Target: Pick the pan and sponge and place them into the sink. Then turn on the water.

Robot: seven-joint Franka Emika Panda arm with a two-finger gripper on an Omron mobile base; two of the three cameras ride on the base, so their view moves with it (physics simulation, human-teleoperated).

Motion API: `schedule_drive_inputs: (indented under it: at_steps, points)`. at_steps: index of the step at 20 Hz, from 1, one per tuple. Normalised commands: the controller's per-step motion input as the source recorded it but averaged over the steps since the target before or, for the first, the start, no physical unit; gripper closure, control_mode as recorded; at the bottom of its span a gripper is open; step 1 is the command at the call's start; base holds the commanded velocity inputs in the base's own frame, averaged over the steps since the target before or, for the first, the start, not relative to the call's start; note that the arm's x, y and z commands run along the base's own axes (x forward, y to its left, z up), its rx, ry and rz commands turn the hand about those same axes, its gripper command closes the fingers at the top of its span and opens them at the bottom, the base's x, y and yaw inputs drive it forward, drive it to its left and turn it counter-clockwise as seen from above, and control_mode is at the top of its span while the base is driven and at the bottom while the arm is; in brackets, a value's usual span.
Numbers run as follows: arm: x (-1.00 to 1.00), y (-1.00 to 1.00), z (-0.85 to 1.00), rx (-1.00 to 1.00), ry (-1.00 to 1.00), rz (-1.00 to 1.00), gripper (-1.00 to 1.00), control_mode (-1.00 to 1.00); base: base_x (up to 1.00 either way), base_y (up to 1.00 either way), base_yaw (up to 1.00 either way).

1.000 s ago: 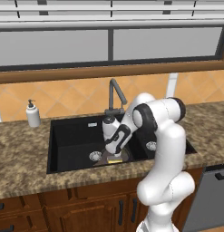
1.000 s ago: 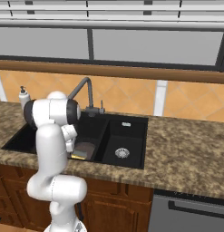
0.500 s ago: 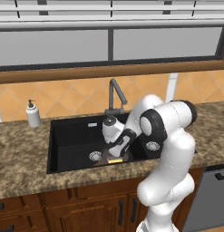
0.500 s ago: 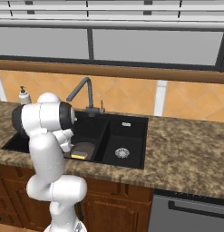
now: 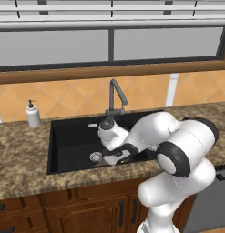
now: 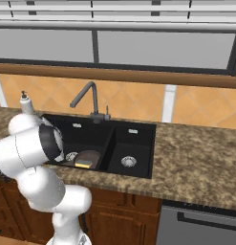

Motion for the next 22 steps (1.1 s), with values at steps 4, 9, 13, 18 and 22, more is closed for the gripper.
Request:
schedule_drive_inputs:
  at_steps: [4,9,13,18,22]
  points:
    - [-0.2,0.17,1.0,-0.13,0.05,0.05,-1.0,-1.0,0.0,0.0,0.0]
    - [-0.54,0.12,0.88,-0.12,0.0,0.05,-1.0,-1.0,0.0,0.0,0.0]
    - [-0.78,-0.02,0.67,0.0,-0.15,0.12,-1.0,-1.0,0.0,0.0,0.0]
    - [-0.64,-0.3,0.59,0.01,-0.07,0.06,-1.0,-1.0,0.0,0.0,0.0]
    - [-0.45,-0.87,0.36,0.26,-0.05,0.0,-1.0,-1.0,0.0,0.0,0.0]
